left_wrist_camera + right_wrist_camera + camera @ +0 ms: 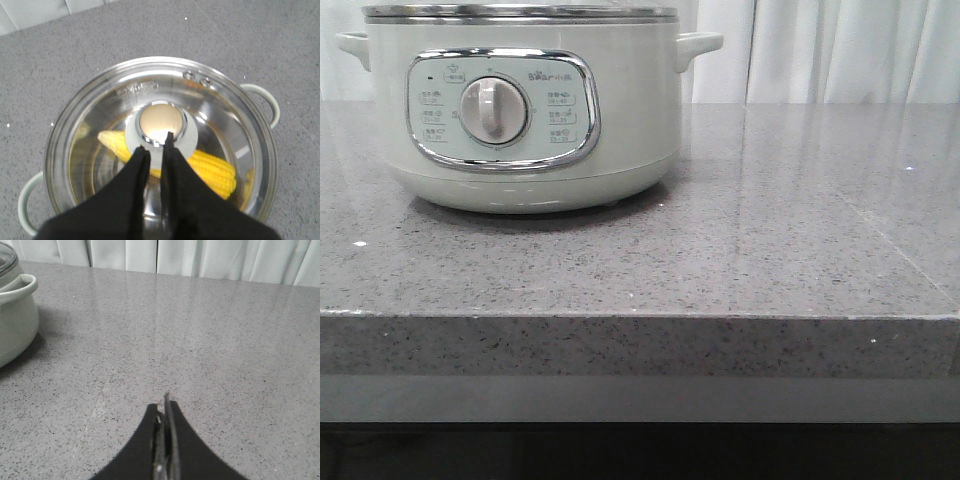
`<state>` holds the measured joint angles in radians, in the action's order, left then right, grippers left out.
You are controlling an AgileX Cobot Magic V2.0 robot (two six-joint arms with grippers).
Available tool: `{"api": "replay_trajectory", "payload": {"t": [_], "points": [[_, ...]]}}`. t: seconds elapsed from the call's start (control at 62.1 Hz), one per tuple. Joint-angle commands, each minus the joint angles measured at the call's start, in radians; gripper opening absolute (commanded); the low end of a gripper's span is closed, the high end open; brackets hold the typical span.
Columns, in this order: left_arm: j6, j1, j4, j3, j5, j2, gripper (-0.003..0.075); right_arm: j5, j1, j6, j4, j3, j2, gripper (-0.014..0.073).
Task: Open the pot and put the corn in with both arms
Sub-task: 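Release the lid knob and raise the left gripper away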
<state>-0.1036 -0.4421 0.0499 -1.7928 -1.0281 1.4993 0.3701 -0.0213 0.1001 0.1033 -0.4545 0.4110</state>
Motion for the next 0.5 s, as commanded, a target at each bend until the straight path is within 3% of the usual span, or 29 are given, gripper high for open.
{"api": "replay_trajectory", "payload": {"t": [0.0, 0.483], "points": [[0.002, -0.002, 0.004, 0.05, 0.101, -0.096, -0.0018, -0.084, 0.008, 0.007, 0.0, -0.026, 0.001, -0.0064], [0.002, -0.002, 0.046, 0.715, 0.407, -0.56, -0.0018, -0.096, 0.008, 0.007, 0.0, -0.025, 0.001, -0.0064]]}}
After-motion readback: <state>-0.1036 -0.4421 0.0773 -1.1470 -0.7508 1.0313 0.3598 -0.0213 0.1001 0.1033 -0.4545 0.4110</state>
